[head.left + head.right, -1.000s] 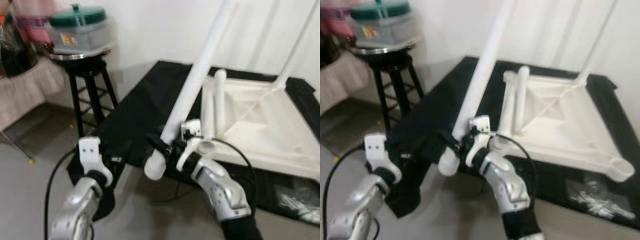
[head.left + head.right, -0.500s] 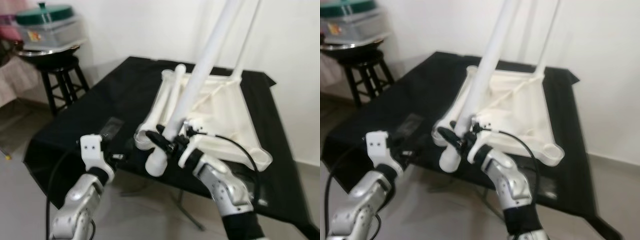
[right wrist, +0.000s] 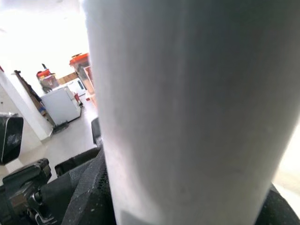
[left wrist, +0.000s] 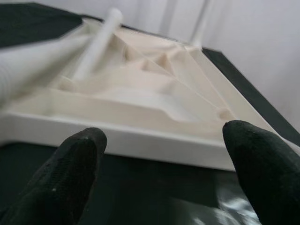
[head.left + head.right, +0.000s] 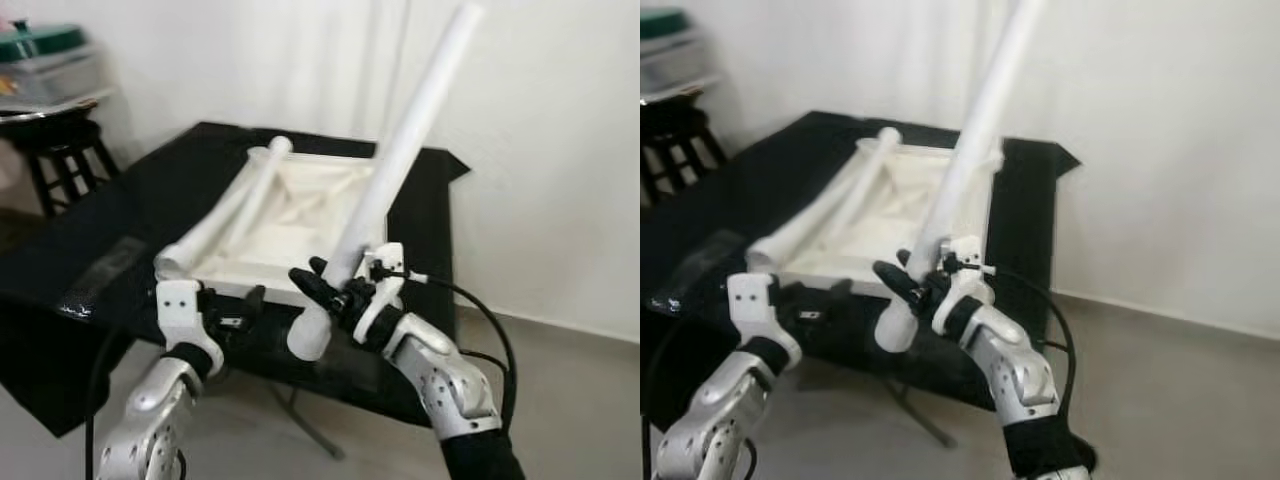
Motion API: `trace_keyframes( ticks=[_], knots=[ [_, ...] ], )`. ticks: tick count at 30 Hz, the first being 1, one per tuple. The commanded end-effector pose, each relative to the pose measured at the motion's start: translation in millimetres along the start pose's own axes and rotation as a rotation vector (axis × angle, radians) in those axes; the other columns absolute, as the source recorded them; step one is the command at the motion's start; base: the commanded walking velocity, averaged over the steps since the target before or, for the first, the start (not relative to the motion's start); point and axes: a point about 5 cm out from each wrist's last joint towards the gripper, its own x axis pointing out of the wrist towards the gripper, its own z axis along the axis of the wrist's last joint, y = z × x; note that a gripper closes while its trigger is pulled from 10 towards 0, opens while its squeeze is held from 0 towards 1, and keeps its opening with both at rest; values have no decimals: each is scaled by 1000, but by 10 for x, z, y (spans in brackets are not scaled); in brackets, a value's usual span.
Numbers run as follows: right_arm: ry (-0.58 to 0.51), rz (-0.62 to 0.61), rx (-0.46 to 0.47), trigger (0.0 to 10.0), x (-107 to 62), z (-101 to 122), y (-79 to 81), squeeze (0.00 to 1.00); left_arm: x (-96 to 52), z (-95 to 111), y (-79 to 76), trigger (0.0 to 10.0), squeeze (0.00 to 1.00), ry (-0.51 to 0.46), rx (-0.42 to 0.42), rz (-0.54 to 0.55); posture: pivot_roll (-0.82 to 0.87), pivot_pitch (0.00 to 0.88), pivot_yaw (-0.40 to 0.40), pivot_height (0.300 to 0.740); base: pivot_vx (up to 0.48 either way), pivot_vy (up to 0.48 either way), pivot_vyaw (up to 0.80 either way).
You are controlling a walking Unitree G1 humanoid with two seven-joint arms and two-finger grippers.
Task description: Building children table
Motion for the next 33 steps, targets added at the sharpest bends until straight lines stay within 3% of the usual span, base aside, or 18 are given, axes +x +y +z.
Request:
trace_keyframes(
  ticks=[1, 7, 11, 13, 16, 19, 26, 33],
  knots=[
    [-24, 5, -12, 10000, 10, 74, 5, 0, 1, 13, -11, 10000, 0, -1, 9, -6, -41, 0, 16, 740, 0, -480, 0],
    [-23, 8, -15, 10000, 4, 82, 10, 0, -5, 13, -15, 10000, 0, -1, 9, -4, -38, 0, 13, 740, 0, -480, 0],
    [-66, -126, -36, 10000, -11, 172, -120, 0, -13, 10, -12, 10000, 0, 1, 19, 2, -28, 0, 6, 740, 0, -480, 0],
    [-66, -126, -36, 10000, -11, 172, -120, 0, -13, 10, -12, 10000, 0, 1, 19, 2, -28, 0, 6, 740, 0, -480, 0],
    [-76, -212, -216, 10000, -5, 276, -198, 0, -20, 17, -2, 10000, 0, -4, 33, 11, -23, 0, 1, 740, 0, -480, 0],
    [53, -90, -183, 10000, -34, 150, -180, 0, -28, 23, 7, 10000, 0, -5, 44, 19, -24, 0, 4, 740, 0, -480, 260],
    [71, -79, -300, 10000, -49, 36, -130, 0, -11, 29, 12, 10000, 0, 10, 62, 51, -34, 0, 7, 740, 0, -479, 786],
    [75, -78, -323, 10000, -34, 7, -142, 0, 14, -5, -19, 10000, 0, 40, 96, 39, -35, 0, 9, 740, 0, -423, 788]
  ],
)
